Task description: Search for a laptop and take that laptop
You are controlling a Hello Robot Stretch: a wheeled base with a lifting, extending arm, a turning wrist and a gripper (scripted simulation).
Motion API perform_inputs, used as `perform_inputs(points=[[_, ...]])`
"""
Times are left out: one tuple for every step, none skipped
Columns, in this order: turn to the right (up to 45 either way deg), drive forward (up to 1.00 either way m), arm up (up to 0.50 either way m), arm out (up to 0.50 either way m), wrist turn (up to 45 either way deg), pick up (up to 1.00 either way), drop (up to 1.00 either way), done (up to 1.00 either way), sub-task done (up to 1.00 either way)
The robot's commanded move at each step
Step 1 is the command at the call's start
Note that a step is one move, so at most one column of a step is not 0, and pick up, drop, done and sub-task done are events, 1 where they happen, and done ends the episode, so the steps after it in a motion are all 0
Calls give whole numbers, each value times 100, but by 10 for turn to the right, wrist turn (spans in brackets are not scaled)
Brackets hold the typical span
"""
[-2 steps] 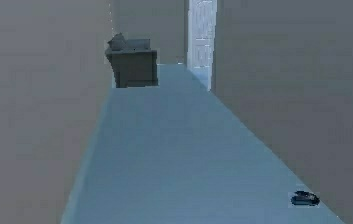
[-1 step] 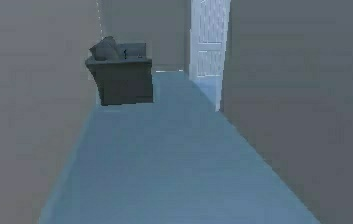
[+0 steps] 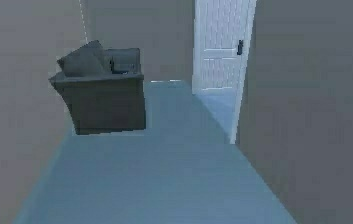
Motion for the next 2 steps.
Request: perform_inputs(points=[[0, 100, 0, 0, 0, 0, 0, 0, 0], [0, 100, 0, 0, 0, 0, 0, 0, 0]])
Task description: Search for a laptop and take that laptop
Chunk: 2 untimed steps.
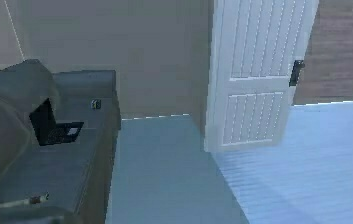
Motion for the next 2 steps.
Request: perform_inputs(points=[[-60, 0, 0, 0, 0, 0, 0, 0, 0], [0, 50, 0, 0, 0, 0, 0, 0, 0]])
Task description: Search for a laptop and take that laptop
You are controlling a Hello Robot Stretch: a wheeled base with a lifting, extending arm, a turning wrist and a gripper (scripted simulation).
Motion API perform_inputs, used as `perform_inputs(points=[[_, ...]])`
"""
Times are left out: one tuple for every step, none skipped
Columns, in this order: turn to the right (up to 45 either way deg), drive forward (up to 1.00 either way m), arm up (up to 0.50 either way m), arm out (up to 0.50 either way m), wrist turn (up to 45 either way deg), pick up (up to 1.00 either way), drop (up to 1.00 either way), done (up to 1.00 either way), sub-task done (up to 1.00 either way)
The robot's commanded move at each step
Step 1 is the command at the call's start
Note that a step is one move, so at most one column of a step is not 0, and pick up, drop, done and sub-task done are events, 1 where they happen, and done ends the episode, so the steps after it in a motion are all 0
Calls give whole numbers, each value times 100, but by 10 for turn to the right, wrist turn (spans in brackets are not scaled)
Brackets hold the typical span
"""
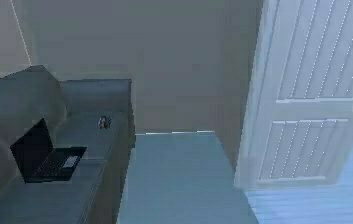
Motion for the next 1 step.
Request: perform_inputs(points=[[450, 0, 0, 0, 0, 0, 0, 0, 0]])
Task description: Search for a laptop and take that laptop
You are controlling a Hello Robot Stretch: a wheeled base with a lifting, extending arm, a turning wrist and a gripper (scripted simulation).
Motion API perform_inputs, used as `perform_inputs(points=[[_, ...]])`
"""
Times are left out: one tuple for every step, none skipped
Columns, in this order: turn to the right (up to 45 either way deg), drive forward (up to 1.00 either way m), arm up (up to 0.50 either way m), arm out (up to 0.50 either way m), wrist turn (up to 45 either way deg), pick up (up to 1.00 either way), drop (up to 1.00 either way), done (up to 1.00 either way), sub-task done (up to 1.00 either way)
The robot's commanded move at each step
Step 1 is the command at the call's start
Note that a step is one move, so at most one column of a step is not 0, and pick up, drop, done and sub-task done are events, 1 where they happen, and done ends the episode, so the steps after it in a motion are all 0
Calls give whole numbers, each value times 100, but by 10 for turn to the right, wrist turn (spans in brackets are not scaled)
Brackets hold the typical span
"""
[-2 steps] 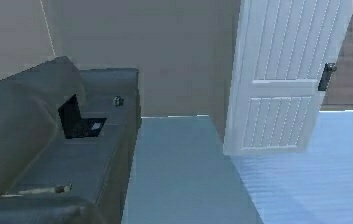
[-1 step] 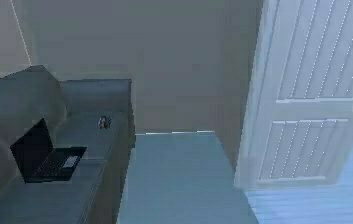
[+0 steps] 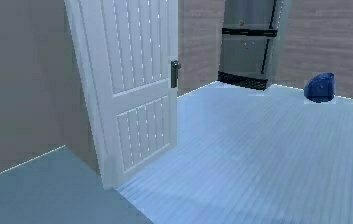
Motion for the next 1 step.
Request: perform_inputs(points=[[120, 0, 0, 0, 0, 0, 0, 0, 0]])
